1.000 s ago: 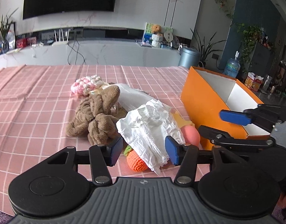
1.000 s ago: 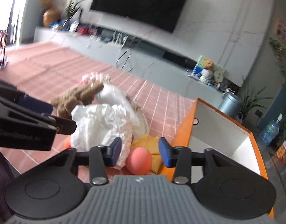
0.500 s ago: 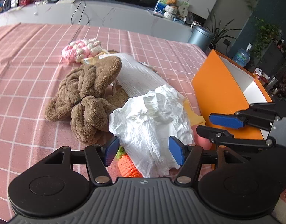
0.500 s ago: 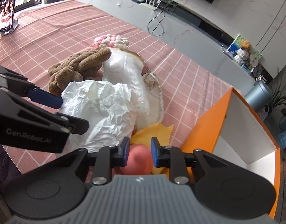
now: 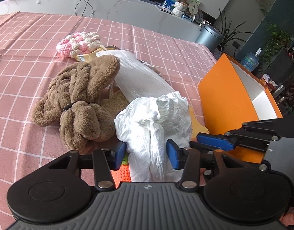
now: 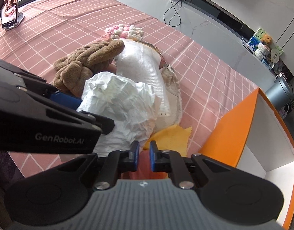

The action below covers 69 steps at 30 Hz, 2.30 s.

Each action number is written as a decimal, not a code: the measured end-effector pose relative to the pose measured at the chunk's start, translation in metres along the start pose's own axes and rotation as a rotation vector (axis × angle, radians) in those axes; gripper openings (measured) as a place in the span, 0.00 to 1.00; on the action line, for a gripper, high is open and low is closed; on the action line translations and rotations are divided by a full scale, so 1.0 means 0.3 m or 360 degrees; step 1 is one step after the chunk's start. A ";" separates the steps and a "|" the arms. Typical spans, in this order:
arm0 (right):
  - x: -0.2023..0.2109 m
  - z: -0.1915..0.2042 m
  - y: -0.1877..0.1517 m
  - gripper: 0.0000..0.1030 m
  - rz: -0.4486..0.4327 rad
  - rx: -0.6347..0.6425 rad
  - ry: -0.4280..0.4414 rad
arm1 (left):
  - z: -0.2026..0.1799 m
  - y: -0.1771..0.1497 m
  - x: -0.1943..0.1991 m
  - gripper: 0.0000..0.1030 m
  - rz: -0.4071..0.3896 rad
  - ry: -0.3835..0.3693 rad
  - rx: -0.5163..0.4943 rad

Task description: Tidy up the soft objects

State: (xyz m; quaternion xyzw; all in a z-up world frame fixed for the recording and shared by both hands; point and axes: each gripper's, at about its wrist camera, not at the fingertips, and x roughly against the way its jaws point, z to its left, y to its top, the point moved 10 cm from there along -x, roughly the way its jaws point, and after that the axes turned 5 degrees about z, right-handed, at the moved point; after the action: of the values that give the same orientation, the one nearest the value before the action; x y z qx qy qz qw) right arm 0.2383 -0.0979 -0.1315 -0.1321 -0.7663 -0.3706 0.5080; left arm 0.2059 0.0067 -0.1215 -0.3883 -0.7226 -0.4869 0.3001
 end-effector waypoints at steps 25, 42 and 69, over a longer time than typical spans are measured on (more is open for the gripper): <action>0.079 -0.027 0.008 0.08 -0.0136 -0.0072 0.0045 | -0.064 0.007 0.069 0.15 -0.0234 0.0005 -0.0228; 0.148 -0.139 0.203 0.30 -0.0238 -0.0167 0.0135 | 0.068 0.176 0.255 0.15 -0.0303 -0.0228 -0.0007; 0.025 -0.070 0.141 0.40 -0.0087 -0.0168 0.0157 | 0.162 0.209 0.241 0.15 -0.0335 -0.0269 0.0097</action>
State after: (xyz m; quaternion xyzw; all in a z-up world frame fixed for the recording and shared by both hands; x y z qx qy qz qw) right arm 0.2738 -0.0848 -0.1023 -0.1194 -0.7231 -0.4302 0.5271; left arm 0.2191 0.0858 -0.0501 -0.3409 -0.7964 -0.4591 0.1969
